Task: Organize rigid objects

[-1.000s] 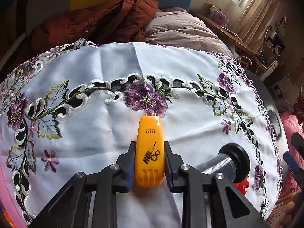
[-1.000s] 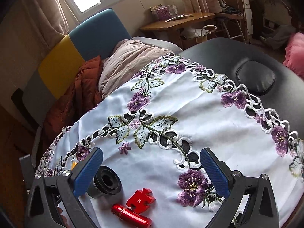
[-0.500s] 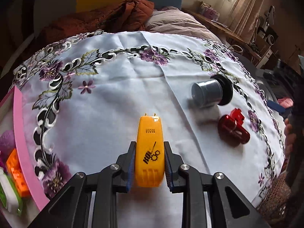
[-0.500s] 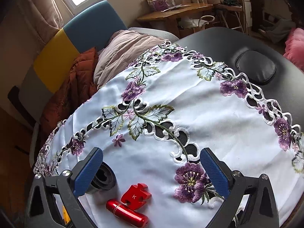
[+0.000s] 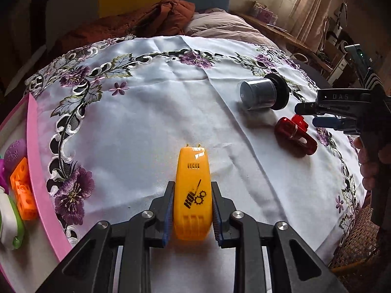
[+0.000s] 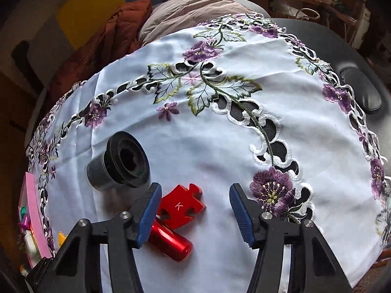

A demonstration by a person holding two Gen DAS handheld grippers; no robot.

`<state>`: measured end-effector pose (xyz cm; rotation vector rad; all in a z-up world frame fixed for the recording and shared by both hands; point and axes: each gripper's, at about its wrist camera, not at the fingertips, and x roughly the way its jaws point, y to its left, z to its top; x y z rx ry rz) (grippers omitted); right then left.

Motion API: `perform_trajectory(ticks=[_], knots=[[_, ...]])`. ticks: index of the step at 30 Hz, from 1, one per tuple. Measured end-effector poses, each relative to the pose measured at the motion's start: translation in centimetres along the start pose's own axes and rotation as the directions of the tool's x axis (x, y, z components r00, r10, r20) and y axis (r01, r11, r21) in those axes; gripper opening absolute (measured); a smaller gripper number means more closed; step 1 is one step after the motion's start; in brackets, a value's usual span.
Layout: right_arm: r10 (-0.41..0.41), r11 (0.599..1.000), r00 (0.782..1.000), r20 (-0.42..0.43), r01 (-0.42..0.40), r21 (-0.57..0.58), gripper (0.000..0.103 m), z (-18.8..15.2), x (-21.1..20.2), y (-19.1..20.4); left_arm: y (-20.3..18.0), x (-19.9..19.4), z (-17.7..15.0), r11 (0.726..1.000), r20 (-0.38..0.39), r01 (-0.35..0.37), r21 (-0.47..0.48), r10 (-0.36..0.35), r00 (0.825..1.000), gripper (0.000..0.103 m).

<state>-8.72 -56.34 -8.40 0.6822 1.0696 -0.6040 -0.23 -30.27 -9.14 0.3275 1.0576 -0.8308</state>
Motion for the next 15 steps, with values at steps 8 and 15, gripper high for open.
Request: perform_trajectory(ticks=[8, 15], knots=[[0.014, 0.999, 0.999, -0.052, -0.016, -0.045, 0.057, -0.6, 0.8, 0.9, 0.1, 0.0, -0.1, 1.000, 0.002, 0.002, -0.009, -0.002, 1.000, 0.026], [-0.032, 0.990, 0.999, -0.015, 0.030, -0.134, 0.050, -0.8, 0.8, 2.4, 0.2, -0.1, -0.2, 1.000, 0.006, 0.007, -0.022, -0.007, 1.000, 0.026]])
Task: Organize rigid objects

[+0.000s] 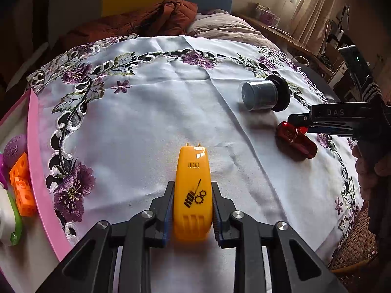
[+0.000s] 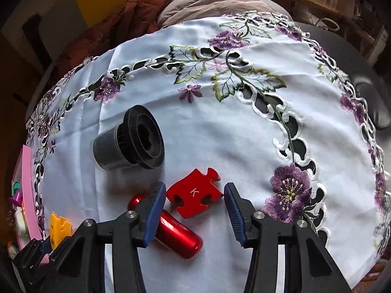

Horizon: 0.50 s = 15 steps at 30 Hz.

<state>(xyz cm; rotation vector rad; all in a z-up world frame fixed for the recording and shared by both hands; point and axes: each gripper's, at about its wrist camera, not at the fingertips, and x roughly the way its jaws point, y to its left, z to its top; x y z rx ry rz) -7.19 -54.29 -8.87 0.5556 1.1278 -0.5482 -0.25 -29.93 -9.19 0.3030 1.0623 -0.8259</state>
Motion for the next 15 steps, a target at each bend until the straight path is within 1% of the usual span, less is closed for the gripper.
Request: perform_trajectory(ticks=[1, 2, 5, 8, 10, 15], knots=[[-0.029, 1.000, 0.999, 0.012, 0.029, -0.001, 0.050, 0.1, -0.1, -0.1, 0.0, 0.0, 0.0, 1.000, -0.001, 0.001, -0.002, -0.001, 1.000, 0.026], [-0.027, 1.000, 1.000, 0.011, 0.027, 0.009, 0.050, 0.2, 0.0, -0.5, 0.0, 0.0, 0.0, 1.000, 0.000, 0.001, -0.002, -0.001, 1.000, 0.026], [0.016, 0.998, 1.000, -0.001, -0.016, 0.061, 0.050, 0.5, 0.3, -1.6, 0.0, 0.0, -0.1, 1.000, 0.001, 0.001, -0.001, -0.001, 1.000, 0.026], [0.015, 0.998, 1.000, -0.001, -0.015, 0.065, 0.050, 0.7, 0.4, -1.8, 0.0, 0.0, -0.1, 1.000, 0.004, 0.001, 0.000, -0.001, 1.000, 0.026], [0.009, 0.998, 1.000, -0.004, -0.009, 0.063, 0.055, 0.7, 0.5, -1.7, 0.0, -0.1, -0.1, 1.000, 0.005, 0.001, -0.002, -0.001, 1.000, 0.026], [0.003, 0.998, 1.000, -0.004, -0.003, 0.059, 0.058, 0.7, 0.6, -1.9, 0.0, -0.1, -0.1, 1.000, 0.007, -0.004, -0.003, 0.004, 1.000, 0.026]])
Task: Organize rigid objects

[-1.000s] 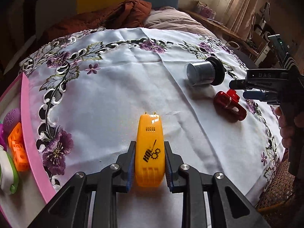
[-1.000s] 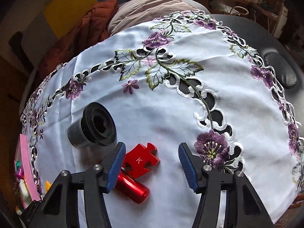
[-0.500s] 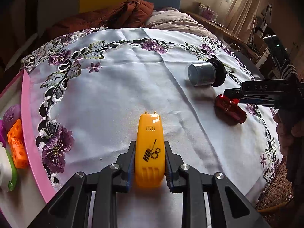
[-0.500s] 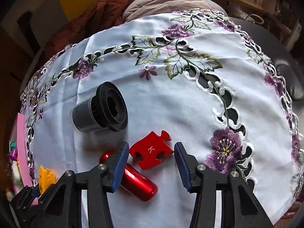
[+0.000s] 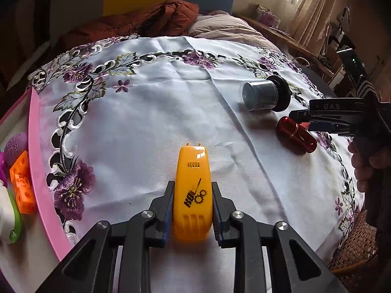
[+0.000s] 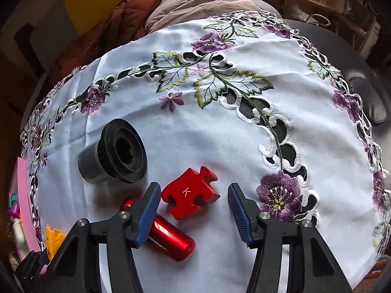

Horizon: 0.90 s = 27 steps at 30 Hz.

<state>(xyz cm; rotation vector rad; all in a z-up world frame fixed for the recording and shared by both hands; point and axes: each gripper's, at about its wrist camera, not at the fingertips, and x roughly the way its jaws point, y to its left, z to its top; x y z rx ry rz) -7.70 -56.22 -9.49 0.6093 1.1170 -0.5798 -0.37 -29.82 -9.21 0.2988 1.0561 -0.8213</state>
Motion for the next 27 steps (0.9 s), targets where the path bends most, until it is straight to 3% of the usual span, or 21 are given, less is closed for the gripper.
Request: perform_trajectory(ticks=[3, 4, 5, 8, 12, 13, 15, 17, 21, 27], knots=[[-0.008, 1.000, 1.000, 0.003, 0.008, -0.013, 0.059, 0.1, 0.1, 0.1, -0.1, 0.0, 0.0, 1.000, 0.003, -0.004, 0.005, 0.004, 1.000, 0.026], [-0.014, 1.000, 1.000, 0.009, 0.014, -0.024, 0.057, 0.1, 0.1, 0.3, -0.1, 0.0, 0.0, 1.000, 0.004, -0.003, 0.005, 0.003, 1.000, 0.026], [-0.012, 0.999, 1.000, 0.020, 0.013, -0.041, 0.048, 0.2, 0.0, 0.6, -0.1, 0.0, 0.0, 1.000, 0.004, -0.002, 0.004, 0.002, 1.000, 0.026], [-0.051, 0.994, 0.998, 0.041, 0.055, -0.094, 0.048, 0.0, -0.1, 1.4, 0.0, 0.0, -0.1, 1.000, 0.005, -0.002, 0.005, 0.002, 1.000, 0.026], [-0.001, 0.999, 1.000, 0.014, 0.001, -0.048, 0.048, 0.3, 0.3, 0.5, 0.0, 0.0, -0.1, 1.000, 0.008, -0.001, 0.003, 0.000, 1.000, 0.026], [0.010, 0.999, 1.000, 0.001, -0.010, -0.032, 0.041, 0.4, 0.5, 0.2, 0.0, -0.1, -0.1, 1.000, 0.009, 0.001, 0.001, -0.001, 1.000, 0.026], [-0.057, 0.997, 0.998, 0.006, 0.057, -0.060, 0.032, 0.2, 0.7, 0.5, 0.0, -0.1, -0.1, 1.000, 0.009, 0.000, 0.003, -0.001, 1.000, 0.026], [-0.063, 0.996, 0.998, 0.011, 0.063, -0.061, 0.031, 0.1, 0.6, 0.6, 0.0, -0.3, -0.1, 1.000, 0.013, -0.003, -0.003, 0.003, 1.000, 0.026], [-0.074, 0.996, 0.997, 0.020, 0.075, -0.041, 0.020, 0.2, 0.5, 0.2, 0.2, -1.1, -0.2, 1.000, 0.035, -0.024, 0.000, 0.024, 0.999, 0.026], [-0.065, 0.997, 0.998, 0.023, 0.065, -0.035, 0.024, 0.3, 0.3, 0.1, 0.3, -2.8, -0.4, 0.999, 0.070, -0.037, 0.008, 0.037, 0.997, 0.026]])
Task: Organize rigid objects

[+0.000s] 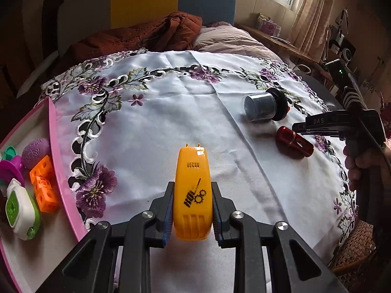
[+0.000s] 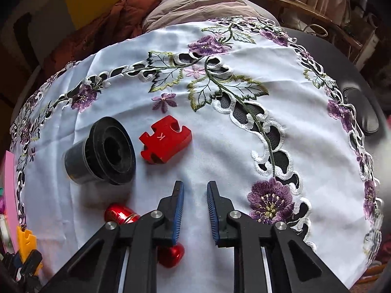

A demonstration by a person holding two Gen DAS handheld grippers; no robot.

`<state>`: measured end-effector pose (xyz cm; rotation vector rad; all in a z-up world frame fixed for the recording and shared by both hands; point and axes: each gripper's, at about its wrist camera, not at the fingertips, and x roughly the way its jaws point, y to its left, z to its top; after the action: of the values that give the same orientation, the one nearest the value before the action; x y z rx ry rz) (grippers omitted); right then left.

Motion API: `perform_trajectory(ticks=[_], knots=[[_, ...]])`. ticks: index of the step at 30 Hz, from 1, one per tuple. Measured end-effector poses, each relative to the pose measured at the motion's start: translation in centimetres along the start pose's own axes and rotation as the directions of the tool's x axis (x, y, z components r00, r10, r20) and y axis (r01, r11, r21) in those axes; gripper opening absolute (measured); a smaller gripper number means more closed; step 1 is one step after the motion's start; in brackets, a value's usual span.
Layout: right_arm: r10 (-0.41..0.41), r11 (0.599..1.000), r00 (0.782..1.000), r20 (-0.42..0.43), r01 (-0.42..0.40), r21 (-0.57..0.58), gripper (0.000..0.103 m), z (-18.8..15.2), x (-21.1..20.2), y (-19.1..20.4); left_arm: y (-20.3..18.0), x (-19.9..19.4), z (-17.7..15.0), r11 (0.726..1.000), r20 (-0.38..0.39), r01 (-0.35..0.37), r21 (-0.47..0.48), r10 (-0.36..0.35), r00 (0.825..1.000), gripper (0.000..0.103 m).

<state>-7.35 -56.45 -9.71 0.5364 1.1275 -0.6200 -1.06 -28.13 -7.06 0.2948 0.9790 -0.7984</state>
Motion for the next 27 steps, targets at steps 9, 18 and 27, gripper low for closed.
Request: perform_trajectory(ticks=[9, 18, 27], knots=[[0.001, 0.996, 0.994, 0.107, -0.011, 0.088, 0.045, 0.5, -1.9, -1.0, 0.6, -1.0, -0.6, 1.000, 0.002, 0.017, -0.026, -0.017, 1.000, 0.026], [0.031, 1.000, 0.993, 0.111, -0.031, -0.005, 0.046, 2.1, -0.7, 1.7, 1.2, -1.4, -0.7, 0.999, 0.005, 0.028, -0.042, -0.028, 1.000, 0.026], [0.038, 0.999, 0.995, 0.097, -0.040, 0.015, 0.053, 3.1, 1.6, 2.0, 1.6, -1.8, -0.8, 0.998, 0.002, 0.022, -0.053, -0.022, 1.000, 0.026]])
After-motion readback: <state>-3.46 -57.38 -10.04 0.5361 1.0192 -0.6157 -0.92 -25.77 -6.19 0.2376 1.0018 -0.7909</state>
